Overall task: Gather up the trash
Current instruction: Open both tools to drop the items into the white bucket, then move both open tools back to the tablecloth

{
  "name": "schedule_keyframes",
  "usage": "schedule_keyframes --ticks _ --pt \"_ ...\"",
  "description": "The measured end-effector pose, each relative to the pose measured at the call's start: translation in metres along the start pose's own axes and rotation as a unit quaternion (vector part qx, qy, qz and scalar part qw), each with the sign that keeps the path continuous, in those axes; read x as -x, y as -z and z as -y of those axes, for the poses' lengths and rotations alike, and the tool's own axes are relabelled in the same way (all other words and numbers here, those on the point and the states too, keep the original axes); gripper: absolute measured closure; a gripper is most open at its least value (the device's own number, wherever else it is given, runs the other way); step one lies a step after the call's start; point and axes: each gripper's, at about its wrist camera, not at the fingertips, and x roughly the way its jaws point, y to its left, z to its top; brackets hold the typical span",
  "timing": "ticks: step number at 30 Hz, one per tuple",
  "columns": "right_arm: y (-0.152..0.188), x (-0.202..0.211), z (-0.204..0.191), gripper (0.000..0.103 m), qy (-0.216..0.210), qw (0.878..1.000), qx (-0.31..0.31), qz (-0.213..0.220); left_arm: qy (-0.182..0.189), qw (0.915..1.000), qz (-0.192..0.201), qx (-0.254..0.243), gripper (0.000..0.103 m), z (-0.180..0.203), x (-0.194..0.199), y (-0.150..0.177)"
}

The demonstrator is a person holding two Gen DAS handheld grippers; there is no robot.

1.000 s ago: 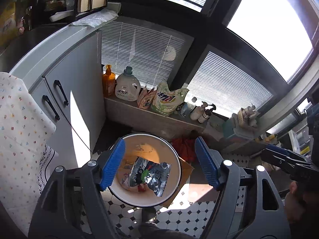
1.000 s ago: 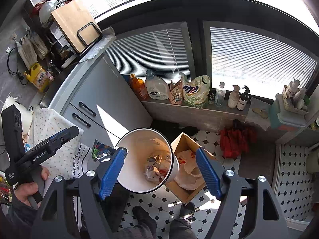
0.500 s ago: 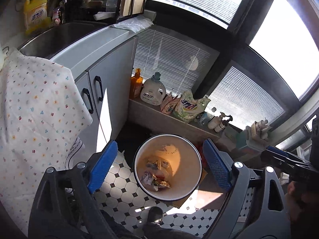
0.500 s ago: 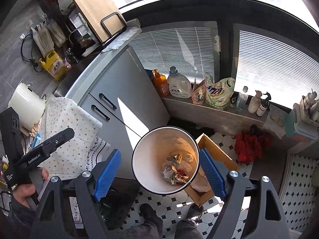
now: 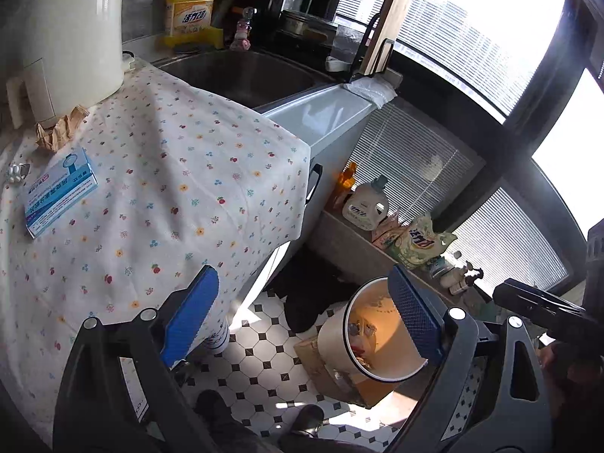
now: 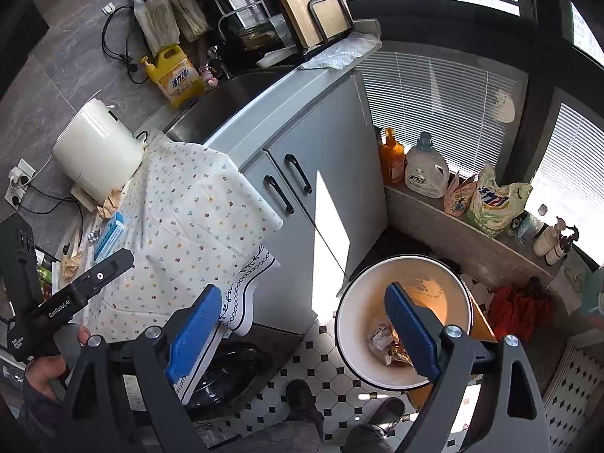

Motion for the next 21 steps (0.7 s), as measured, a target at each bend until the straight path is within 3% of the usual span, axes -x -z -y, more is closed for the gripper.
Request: schedule_keyframes --ticks 21 --pt "-0.016 -0.081 -0.207 0.017 -0.069 0.989 0.123 -0.044 -0.081 0.9878 0.054 0.122 0.013 -0.201 0.074 0.01"
